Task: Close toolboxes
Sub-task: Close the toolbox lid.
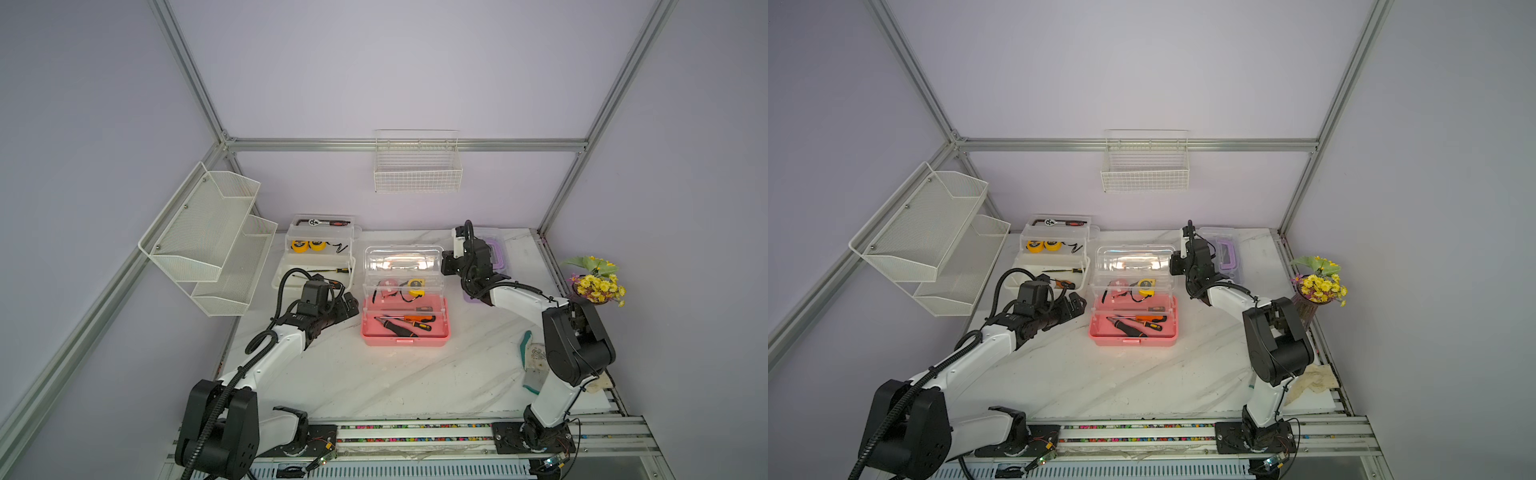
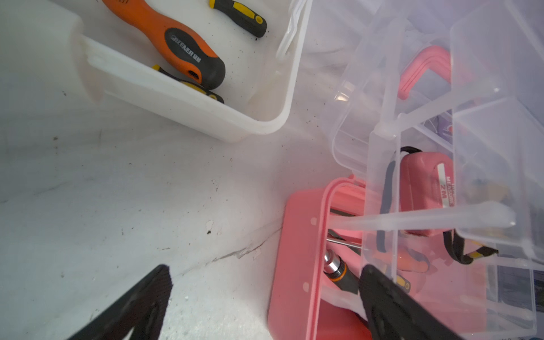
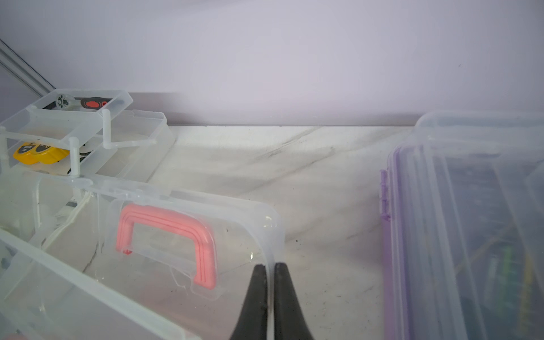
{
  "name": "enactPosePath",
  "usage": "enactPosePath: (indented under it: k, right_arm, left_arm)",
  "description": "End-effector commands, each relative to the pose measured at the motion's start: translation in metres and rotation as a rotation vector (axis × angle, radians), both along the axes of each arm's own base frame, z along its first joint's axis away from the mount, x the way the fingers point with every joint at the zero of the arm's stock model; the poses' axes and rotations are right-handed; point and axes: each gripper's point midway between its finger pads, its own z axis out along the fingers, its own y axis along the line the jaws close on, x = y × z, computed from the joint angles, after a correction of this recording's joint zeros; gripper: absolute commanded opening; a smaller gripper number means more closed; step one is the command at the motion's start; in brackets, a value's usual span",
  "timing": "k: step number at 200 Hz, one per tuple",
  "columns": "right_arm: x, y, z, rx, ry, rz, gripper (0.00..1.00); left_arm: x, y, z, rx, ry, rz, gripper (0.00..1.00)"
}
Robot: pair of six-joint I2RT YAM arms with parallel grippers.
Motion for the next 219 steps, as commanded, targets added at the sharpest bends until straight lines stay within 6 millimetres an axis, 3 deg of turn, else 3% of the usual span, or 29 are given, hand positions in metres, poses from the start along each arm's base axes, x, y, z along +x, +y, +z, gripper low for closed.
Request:
enactPosePath:
  k: [1,29,54,93,158,187,219]
  right_arm:
    - [-0.005,0.000,0.073,-0.060,-0.299,-0.035,0.00]
    - [-0.029,0.009,0.088,-0.121,-0.429,-0.033,0.00]
    - [-0.049,0.012,0.086,-0.133,-0.477,-0.008,0.00]
    - [-0.087,0.026,0.065,-0.209,-0.519,0.042,0.00]
    - [-0.123,0.001,0.040,-0.140,-0.474,-0.006,0.01]
    - [-0.136,-0.001,0.029,-0.099,-0.449,-0.010,0.03]
    - [-0.147,-0.003,0.011,-0.090,-0.411,-0.021,0.09]
  left_arm:
    - [0.012,-0.007,0.028,-0.067,-0.094,-0.001,1.00]
    - [0.008,-0.012,0.027,-0.099,-0.093,-0.017,1.00]
    - [0.004,-0.009,0.028,-0.092,-0.103,-0.008,1.00]
    - [0.006,-0.002,0.044,-0.076,-0.157,0.022,1.00]
    - [-0.001,0.015,0.074,-0.078,-0.253,0.119,1.00]
    - [-0.005,0.027,0.094,-0.058,-0.319,0.167,1.00]
    - [-0.003,0.033,0.103,-0.034,-0.338,0.183,1.00]
